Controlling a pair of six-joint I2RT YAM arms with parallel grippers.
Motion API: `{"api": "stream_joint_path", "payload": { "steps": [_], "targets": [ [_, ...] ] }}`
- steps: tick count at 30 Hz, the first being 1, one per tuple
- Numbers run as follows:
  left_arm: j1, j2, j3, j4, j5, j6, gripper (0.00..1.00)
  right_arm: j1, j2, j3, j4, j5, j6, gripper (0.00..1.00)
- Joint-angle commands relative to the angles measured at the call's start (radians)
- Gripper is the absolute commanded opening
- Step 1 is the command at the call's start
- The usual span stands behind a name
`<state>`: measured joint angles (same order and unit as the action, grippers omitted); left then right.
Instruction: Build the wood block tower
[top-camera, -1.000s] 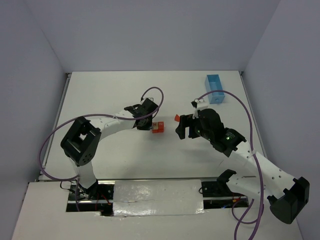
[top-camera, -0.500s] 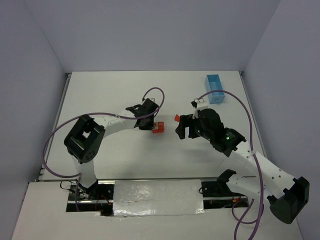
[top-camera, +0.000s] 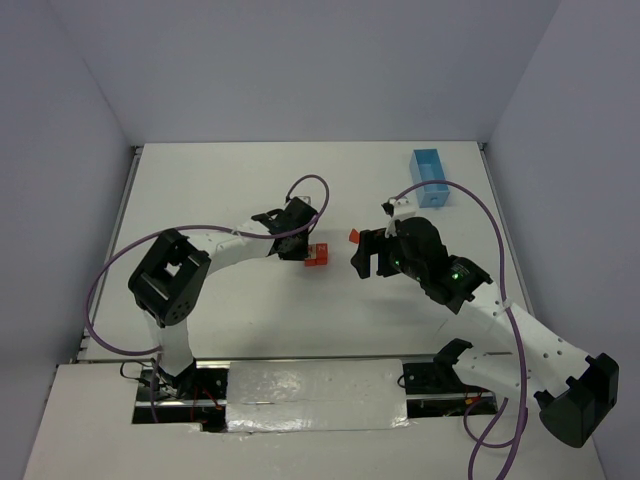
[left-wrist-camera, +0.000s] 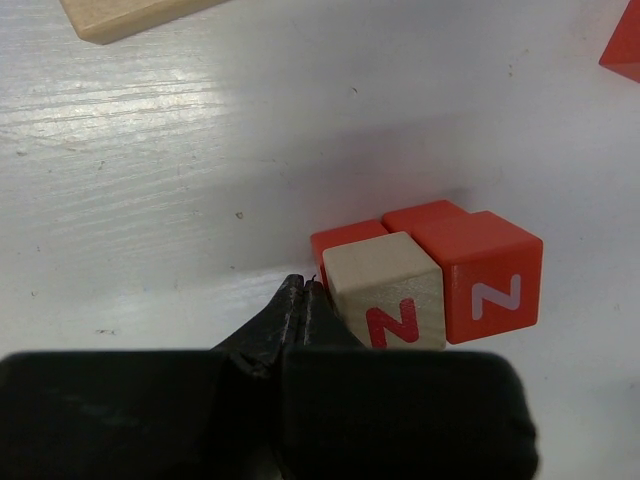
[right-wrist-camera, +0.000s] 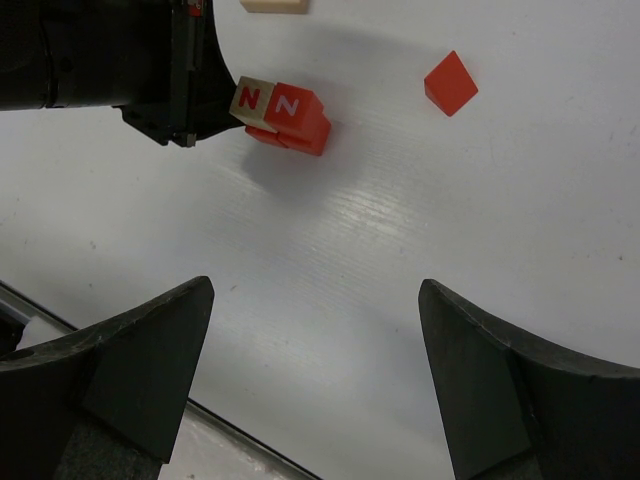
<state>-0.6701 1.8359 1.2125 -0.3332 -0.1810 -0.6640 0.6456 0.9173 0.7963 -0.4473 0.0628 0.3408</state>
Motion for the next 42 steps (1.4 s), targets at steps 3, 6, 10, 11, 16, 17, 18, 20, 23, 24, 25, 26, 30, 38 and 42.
{"api": "stream_joint_path", "payload": {
  "steps": [3, 6, 10, 11, 16, 17, 18, 20, 23, 24, 25, 26, 30, 38, 42],
  "targets": [
    [0.003, 0.008, 0.001, 0.02, 0.011, -0.02, 0.0, 0.008, -0.003, 0.001, 0.055, -0.004, -0.016, 0.91],
    [0.004, 0.01, 0.001, 0.022, 0.012, -0.022, 0.0, 0.008, -0.001, 0.001, 0.055, -0.004, -0.016, 0.91],
    [0.004, 0.013, 0.002, 0.023, 0.018, -0.022, 0.0, 0.008, -0.001, 0.001, 0.053, -0.003, -0.016, 0.91],
    [0.004, 0.013, 0.002, 0.023, 0.018, -0.022, 0.0, 0.008, -0.001, 0.001, 0.053, -0.003, -0.016, 0.91],
    [0.003, 0.01, -0.001, 0.025, 0.021, -0.023, 0.0, 0.008, -0.001, 0.001, 0.053, -0.003, -0.016, 0.91],
    [0.003, 0.01, -0.001, 0.022, 0.015, -0.026, 0.0, 0.009, -0.001, 0.001, 0.053, -0.003, -0.016, 0.91],
    [0.003, 0.008, -0.002, 0.022, 0.017, -0.026, 0.0, 0.009, 0.0, 0.001, 0.053, -0.003, -0.016, 0.91],
    [0.003, 0.003, -0.007, 0.025, 0.021, -0.026, 0.0, 0.008, -0.001, 0.001, 0.055, -0.003, -0.016, 0.91],
    [0.003, 0.0, -0.007, 0.025, 0.023, -0.029, 0.0, 0.009, -0.001, 0.001, 0.053, -0.001, -0.016, 0.91],
    [0.003, 0.002, -0.007, 0.025, 0.023, -0.028, 0.0, 0.008, -0.003, 0.001, 0.053, -0.001, -0.016, 0.91],
    [0.003, 0.002, -0.005, 0.025, 0.023, -0.028, 0.0, 0.008, -0.003, 0.001, 0.052, -0.001, -0.016, 0.91],
    [0.003, 0.002, -0.005, 0.026, 0.026, -0.028, 0.0, 0.008, -0.005, 0.001, 0.055, -0.001, -0.016, 0.91],
    [0.003, 0.003, -0.005, 0.025, 0.028, -0.031, 0.0, 0.009, -0.003, 0.001, 0.053, -0.003, -0.016, 0.91],
    [0.004, -0.007, 0.005, -0.045, -0.058, -0.065, 0.0, 0.009, -0.003, 0.001, 0.055, -0.004, -0.016, 0.91],
    [0.004, -0.053, 0.007, -0.095, -0.143, -0.098, 0.0, 0.009, -0.001, 0.001, 0.055, -0.003, -0.016, 0.91]
  ]
}}
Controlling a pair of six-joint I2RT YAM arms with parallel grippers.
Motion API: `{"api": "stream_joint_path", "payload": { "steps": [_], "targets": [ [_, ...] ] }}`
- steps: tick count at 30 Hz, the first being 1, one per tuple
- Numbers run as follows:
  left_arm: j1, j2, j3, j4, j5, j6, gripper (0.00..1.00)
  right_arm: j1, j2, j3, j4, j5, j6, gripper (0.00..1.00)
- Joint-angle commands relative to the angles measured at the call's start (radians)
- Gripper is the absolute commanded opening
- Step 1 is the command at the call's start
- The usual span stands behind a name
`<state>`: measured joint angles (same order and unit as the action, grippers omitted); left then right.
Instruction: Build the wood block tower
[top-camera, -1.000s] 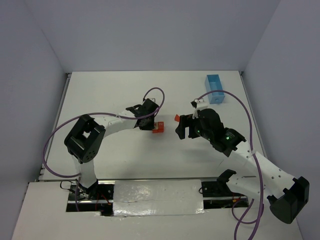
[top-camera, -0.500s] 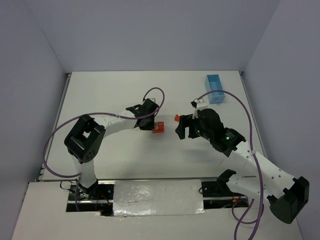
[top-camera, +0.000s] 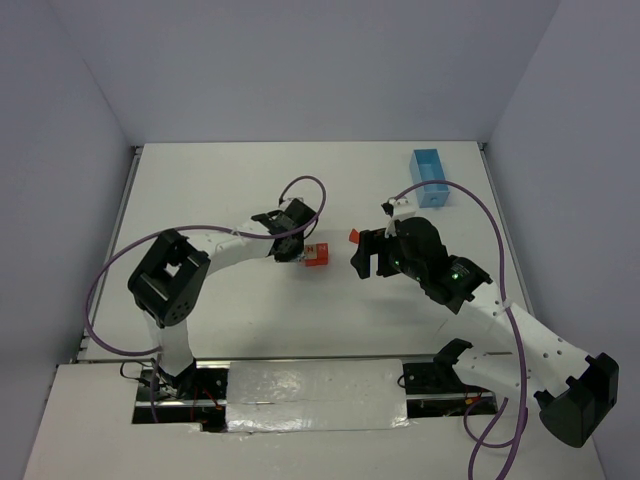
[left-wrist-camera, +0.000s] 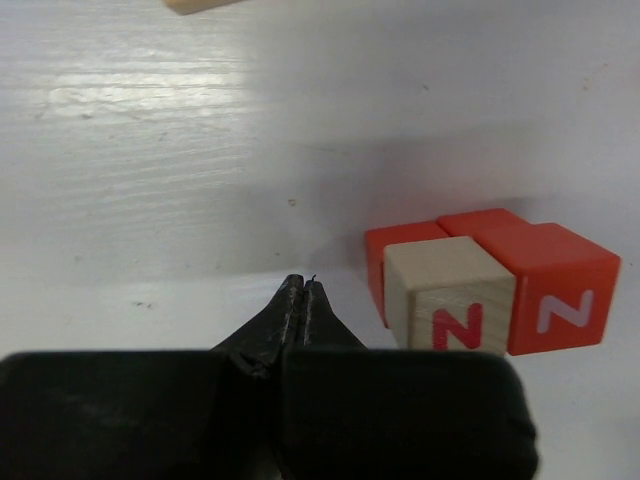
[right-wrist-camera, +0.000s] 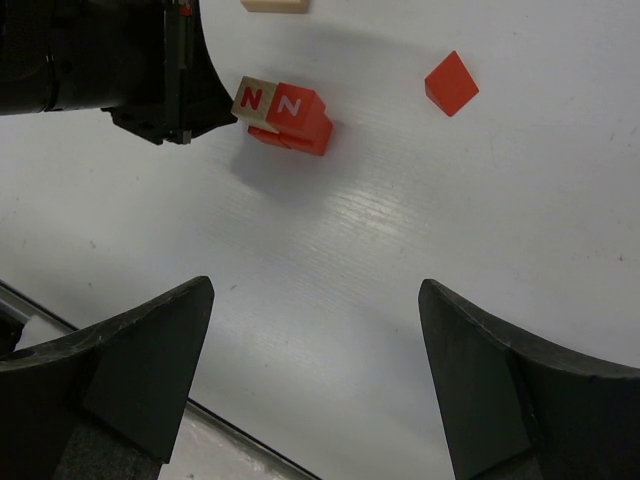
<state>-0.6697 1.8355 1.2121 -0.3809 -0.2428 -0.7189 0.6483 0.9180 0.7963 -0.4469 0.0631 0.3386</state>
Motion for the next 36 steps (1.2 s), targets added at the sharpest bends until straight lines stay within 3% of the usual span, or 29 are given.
{"api": "stream_joint_path", "payload": {
  "steps": [1, 5, 7, 8, 9, 11, 12, 15, 25, 36],
  "targets": [
    [0.004, -0.068, 0.006, -0.056, -0.111, -0.054, 0.0, 0.007, -0.002, 0.001, 0.054, -0.003, -0.013, 0.91],
    [0.009, -0.14, 0.021, -0.102, -0.18, -0.054, 0.06, 0.007, -0.004, 0.001, 0.054, -0.003, -0.013, 0.91],
    [0.036, -0.139, 0.047, -0.125, -0.164, -0.044, 0.17, 0.007, -0.005, 0.001, 0.054, -0.003, -0.013, 0.91],
    [0.045, -0.13, 0.062, -0.133, -0.158, -0.039, 0.25, 0.007, -0.005, 0.001, 0.054, 0.0, -0.013, 0.91],
    [0.062, -0.119, 0.079, -0.156, -0.151, -0.033, 0.44, 0.007, -0.005, 0.001, 0.053, 0.0, -0.013, 0.91],
    [0.082, -0.072, 0.156, -0.191, -0.142, -0.02, 0.69, 0.007, -0.008, 0.001, 0.056, -0.002, -0.012, 0.91],
    [0.088, -0.055, 0.182, -0.226, -0.139, -0.014, 0.87, 0.007, -0.008, 0.001, 0.056, -0.002, -0.012, 0.91],
    [0.113, 0.011, 0.291, -0.262, -0.11, 0.035, 0.99, 0.007, -0.008, 0.001, 0.054, -0.002, -0.012, 0.91],
    [0.173, 0.296, 0.68, -0.467, -0.018, -0.053, 1.0, 0.007, -0.01, 0.001, 0.056, 0.0, -0.012, 0.91],
    [0.173, 0.358, 0.646, -0.372, -0.038, -0.044, 0.98, 0.01, -0.005, -0.002, 0.059, -0.005, -0.012, 0.91]
  ]
}}
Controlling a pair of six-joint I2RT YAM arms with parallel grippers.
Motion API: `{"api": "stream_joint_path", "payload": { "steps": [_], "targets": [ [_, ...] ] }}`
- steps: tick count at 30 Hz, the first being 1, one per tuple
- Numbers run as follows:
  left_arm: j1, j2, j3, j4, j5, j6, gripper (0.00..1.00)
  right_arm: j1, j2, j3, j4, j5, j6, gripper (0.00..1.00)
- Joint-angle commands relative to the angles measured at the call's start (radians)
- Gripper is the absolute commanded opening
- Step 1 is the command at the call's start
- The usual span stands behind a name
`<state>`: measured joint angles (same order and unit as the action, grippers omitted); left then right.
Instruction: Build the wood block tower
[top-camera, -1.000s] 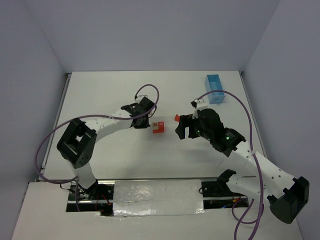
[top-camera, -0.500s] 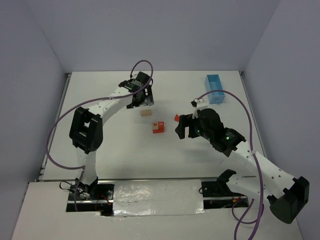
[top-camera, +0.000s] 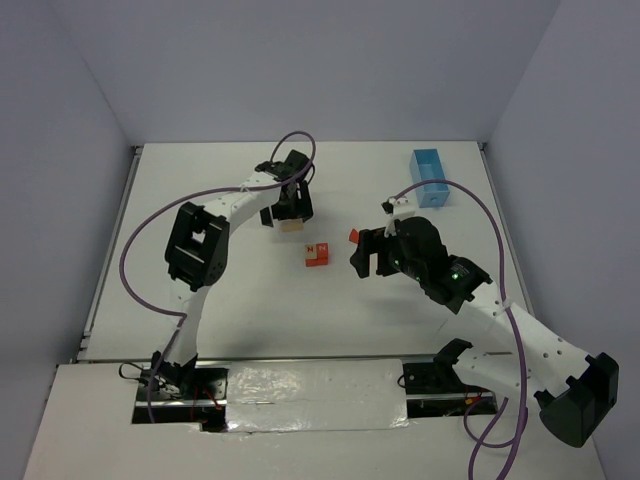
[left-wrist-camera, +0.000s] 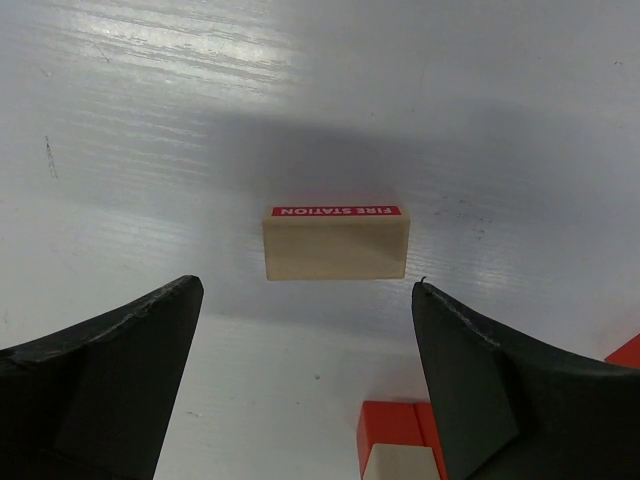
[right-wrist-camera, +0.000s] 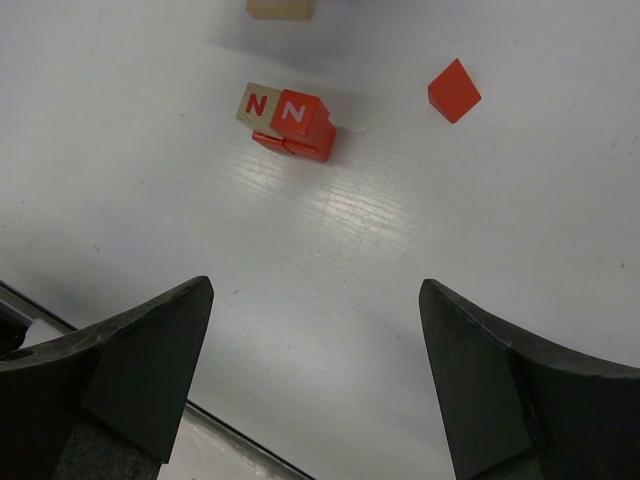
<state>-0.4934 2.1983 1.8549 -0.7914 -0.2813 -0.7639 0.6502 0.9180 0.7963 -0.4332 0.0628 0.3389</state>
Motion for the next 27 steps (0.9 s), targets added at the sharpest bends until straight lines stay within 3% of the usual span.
{"api": "stream_joint_path", "payload": {
  "steps": [1, 9, 13, 19, 21, 22, 24, 25, 27],
  "targets": [
    [-0.002, 0.011, 0.013, 0.04, 0.008, 0.006, 0.98, 0.008, -0.005, -0.003, 0.045, -0.003, -0.012, 0.91],
    [-0.008, 0.07, 0.041, 0.047, 0.002, 0.037, 0.97, 0.006, 0.004, -0.002, 0.045, 0.0, -0.014, 0.91],
    [-0.01, 0.086, 0.053, 0.028, -0.022, 0.035, 0.91, 0.006, 0.004, -0.002, 0.045, -0.001, -0.014, 0.91],
    [-0.02, 0.081, 0.047, 0.024, -0.033, 0.04, 0.64, 0.008, 0.007, -0.002, 0.045, -0.001, -0.014, 0.91],
    [-0.025, 0.074, 0.043, 0.026, -0.039, 0.037, 0.48, 0.005, 0.008, 0.0, 0.045, -0.001, -0.014, 0.91],
    [-0.031, 0.071, 0.041, 0.027, -0.045, 0.037, 0.3, 0.006, 0.007, -0.002, 0.045, -0.001, -0.014, 0.91],
    [-0.033, 0.061, 0.044, 0.021, -0.047, 0.037, 0.25, 0.008, 0.007, -0.002, 0.045, -0.001, -0.014, 0.91],
    [-0.036, 0.055, 0.046, 0.014, -0.058, 0.034, 0.15, 0.006, 0.007, -0.002, 0.045, -0.001, -0.014, 0.91],
    [-0.046, 0.013, 0.049, -0.005, -0.084, 0.029, 0.11, 0.006, 0.007, -0.002, 0.045, -0.003, -0.014, 0.91]
  ]
}}
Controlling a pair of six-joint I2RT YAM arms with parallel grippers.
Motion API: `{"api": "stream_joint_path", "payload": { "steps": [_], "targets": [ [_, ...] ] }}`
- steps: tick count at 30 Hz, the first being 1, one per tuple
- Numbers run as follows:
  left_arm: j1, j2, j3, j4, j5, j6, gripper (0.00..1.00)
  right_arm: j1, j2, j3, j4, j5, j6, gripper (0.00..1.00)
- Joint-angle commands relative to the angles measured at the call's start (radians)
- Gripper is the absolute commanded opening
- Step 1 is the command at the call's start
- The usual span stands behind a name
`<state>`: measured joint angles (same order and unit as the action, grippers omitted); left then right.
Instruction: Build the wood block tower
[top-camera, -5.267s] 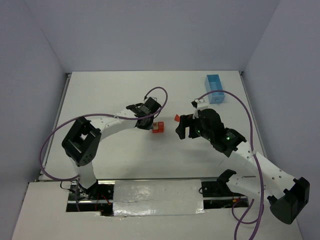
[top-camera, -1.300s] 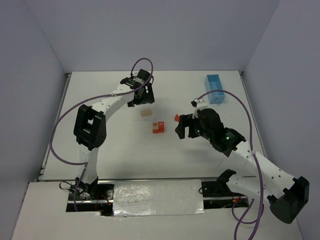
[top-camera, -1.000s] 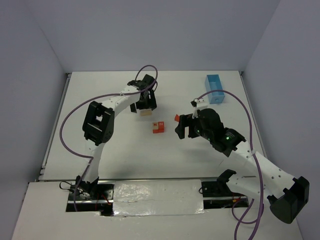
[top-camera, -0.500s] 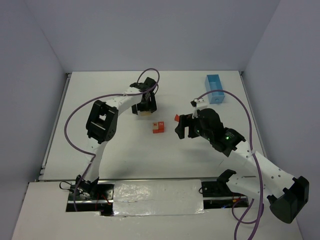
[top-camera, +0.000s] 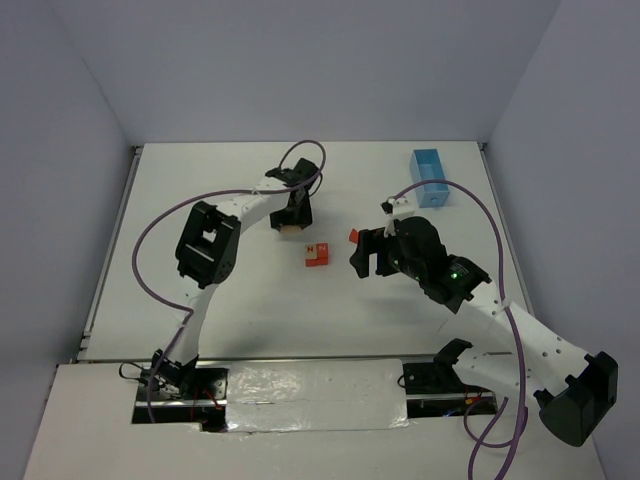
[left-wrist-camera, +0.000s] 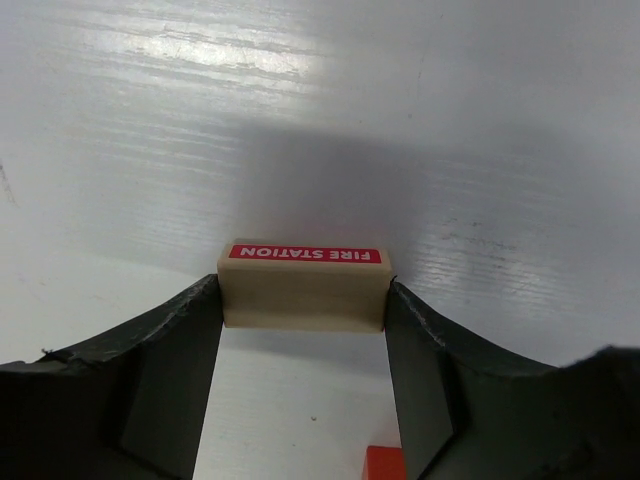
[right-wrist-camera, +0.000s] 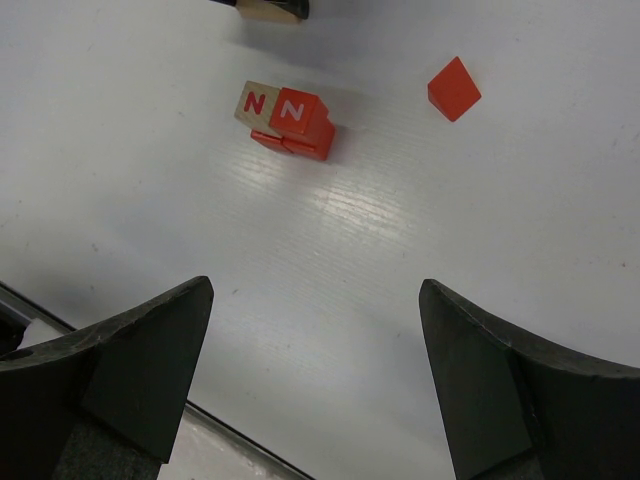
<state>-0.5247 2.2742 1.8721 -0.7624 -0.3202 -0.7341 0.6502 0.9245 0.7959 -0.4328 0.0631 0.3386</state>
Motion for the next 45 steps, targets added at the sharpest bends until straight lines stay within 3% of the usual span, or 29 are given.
{"api": "stream_joint_path", "payload": {
  "steps": [1, 7, 13, 16, 18, 24, 37, 45],
  "targets": [
    [-0.029, -0.085, 0.029, -0.04, -0.078, -0.008, 0.11, 0.008, 0.0, -0.001, 0.046, -0.002, -0.012, 0.91],
    [-0.09, -0.28, 0.002, -0.064, -0.233, -0.071, 0.13, 0.008, 0.0, -0.001, 0.045, -0.002, -0.013, 0.91],
    [-0.155, -0.308, 0.05, -0.126, -0.206, -0.099, 0.15, 0.008, -0.003, -0.001, 0.045, 0.003, -0.012, 0.91],
    [-0.201, -0.286, 0.062, -0.164, -0.203, -0.125, 0.32, 0.008, -0.006, -0.001, 0.045, 0.004, -0.012, 0.91],
    [-0.225, -0.275, 0.052, -0.173, -0.206, -0.146, 0.37, 0.008, -0.009, -0.003, 0.046, 0.003, -0.012, 0.91],
    [-0.256, -0.275, 0.015, -0.179, -0.206, -0.166, 0.29, 0.008, -0.016, -0.006, 0.049, -0.003, -0.012, 0.91],
    [-0.278, -0.236, -0.019, -0.184, -0.164, -0.186, 0.29, 0.008, -0.021, -0.006, 0.049, -0.002, -0.012, 0.91],
    [-0.281, -0.252, -0.086, -0.138, -0.14, -0.183, 0.39, 0.008, -0.019, -0.006, 0.051, -0.002, -0.012, 0.91]
  ]
}}
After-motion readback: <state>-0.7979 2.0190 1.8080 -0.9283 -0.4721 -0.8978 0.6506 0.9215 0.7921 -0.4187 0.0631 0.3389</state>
